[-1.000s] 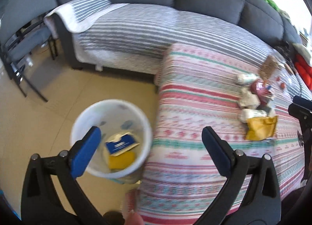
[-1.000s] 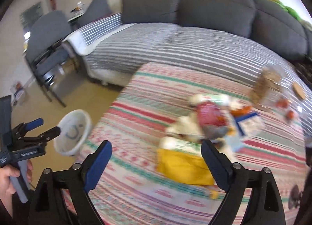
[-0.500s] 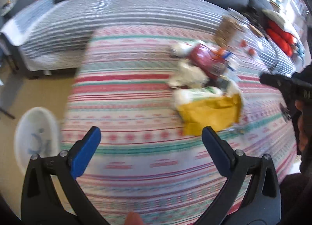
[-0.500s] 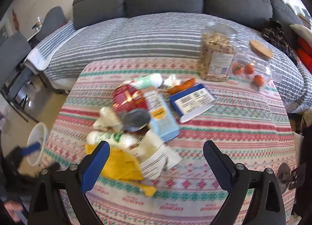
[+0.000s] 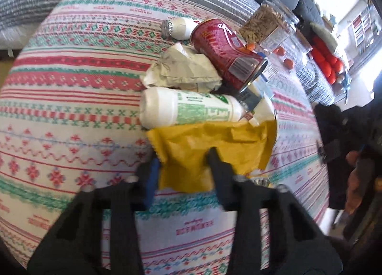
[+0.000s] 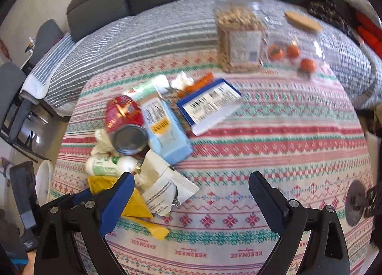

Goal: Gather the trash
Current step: 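Grasp the yellow wrapper with the left tool while the right tool grasps the paper bag, then drop the yellow wrapper into the bin with the left tool while the right tool drops the paper bag in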

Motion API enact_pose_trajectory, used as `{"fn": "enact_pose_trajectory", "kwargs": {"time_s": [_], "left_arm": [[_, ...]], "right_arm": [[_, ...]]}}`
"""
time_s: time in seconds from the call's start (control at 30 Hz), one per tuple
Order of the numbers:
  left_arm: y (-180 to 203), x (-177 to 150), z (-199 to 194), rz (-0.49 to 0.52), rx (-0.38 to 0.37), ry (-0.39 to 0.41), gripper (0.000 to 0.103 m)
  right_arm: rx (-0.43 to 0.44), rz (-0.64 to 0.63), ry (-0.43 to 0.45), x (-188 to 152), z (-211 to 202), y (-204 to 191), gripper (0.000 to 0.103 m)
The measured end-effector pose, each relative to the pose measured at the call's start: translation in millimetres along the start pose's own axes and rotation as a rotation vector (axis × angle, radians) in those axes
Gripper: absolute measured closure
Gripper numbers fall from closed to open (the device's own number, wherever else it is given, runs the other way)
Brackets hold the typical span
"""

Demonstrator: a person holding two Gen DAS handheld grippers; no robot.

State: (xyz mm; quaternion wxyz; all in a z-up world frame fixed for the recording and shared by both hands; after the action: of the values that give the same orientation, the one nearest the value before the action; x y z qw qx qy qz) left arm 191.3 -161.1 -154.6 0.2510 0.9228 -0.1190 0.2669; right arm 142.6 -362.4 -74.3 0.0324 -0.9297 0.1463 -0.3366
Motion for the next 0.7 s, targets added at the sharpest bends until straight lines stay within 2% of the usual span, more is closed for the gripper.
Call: {"fn": "enact_pose_trajectory", "kwargs": {"time_s": [0.03,0.13,0.37,0.57,0.7], "left_arm": [[1,-1,0,-0.009,-0.007,-0.005,0.081],[6,-1,-6,-0.025,-0.043,-0.006,0.084],[7,6,-68,0.029,-0.038,0.067,0.085],[-40,12,-137,0.074,0.095,0.152,0.085],[-82,7,-172,0.076,0.191,0.178,0.085]], "right_arm": [[0.002,0.006,-0.01,-2,2,2,0.005],[0.002,0.014,-0.026,-5,5,8,0.005],[0.003,0.049,-0.081,-15,18,6,0.005],[0.039,0.103,-0.136,-30,35,-17,0.007],[0.018,0.122,-0.158,-42,53,-29,0.022]]}}
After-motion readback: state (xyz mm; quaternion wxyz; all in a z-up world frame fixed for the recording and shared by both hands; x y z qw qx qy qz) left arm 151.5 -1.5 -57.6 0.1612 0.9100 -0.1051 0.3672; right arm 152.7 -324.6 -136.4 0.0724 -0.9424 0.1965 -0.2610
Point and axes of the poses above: each gripper's, at about its wrist camera, not at the fingertips, and z roughly the way its jaws point, y to its right, x to its top, the point moved 7 cm from there along z, roughly the way its jaws point, and after that the axes turned 10 degrees about y, right-handed, at the moved point
